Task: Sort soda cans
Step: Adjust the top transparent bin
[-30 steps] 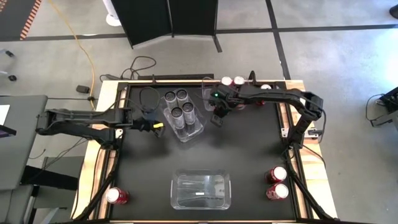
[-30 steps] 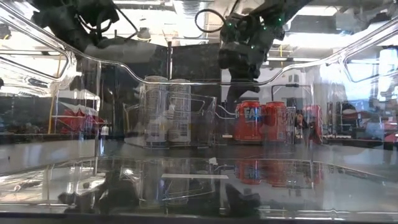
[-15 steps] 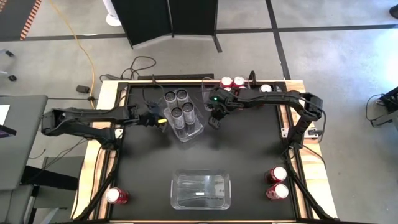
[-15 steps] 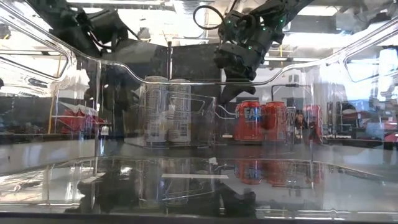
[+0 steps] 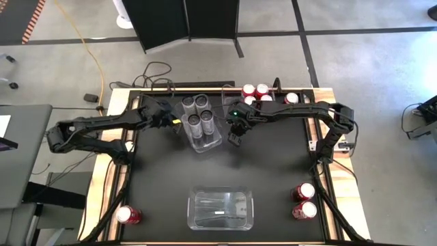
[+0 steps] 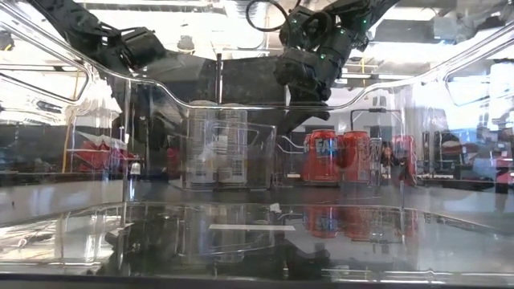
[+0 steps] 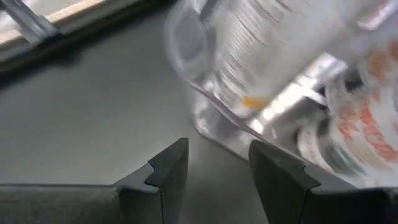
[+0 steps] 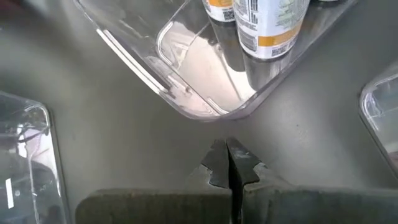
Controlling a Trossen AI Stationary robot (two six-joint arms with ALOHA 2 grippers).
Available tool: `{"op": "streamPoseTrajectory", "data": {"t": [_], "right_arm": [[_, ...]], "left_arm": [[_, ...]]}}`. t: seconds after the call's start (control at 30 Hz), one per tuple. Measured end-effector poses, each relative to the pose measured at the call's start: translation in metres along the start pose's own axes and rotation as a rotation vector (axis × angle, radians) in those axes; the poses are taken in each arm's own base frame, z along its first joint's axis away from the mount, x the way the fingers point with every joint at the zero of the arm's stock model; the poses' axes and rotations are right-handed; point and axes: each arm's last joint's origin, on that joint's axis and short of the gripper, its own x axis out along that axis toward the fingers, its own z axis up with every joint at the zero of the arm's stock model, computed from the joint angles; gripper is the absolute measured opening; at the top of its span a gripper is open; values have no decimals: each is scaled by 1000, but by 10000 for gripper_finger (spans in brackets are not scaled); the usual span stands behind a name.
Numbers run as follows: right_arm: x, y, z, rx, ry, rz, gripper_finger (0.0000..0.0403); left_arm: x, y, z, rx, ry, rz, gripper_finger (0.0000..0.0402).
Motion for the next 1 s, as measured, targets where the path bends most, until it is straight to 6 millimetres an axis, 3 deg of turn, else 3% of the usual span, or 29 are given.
{"op": "streamPoseTrajectory", "data": {"t": [0.33,0.53,0.73,1.0], "right_arm": [[0,1,-3,46,27,-4,0],[-4,1,-6,88,51,-11,0],[-11,2,-4,95,29,-7,0],[-15,-5,2,110,8,-15,0]], "left_arm": [[3,23,17,-59,-75,19,167],[-16,18,37,-100,-25,-70,167],[-36,6,44,-313,38,-126,167],[-37,14,40,-441,63,18,184]]}}
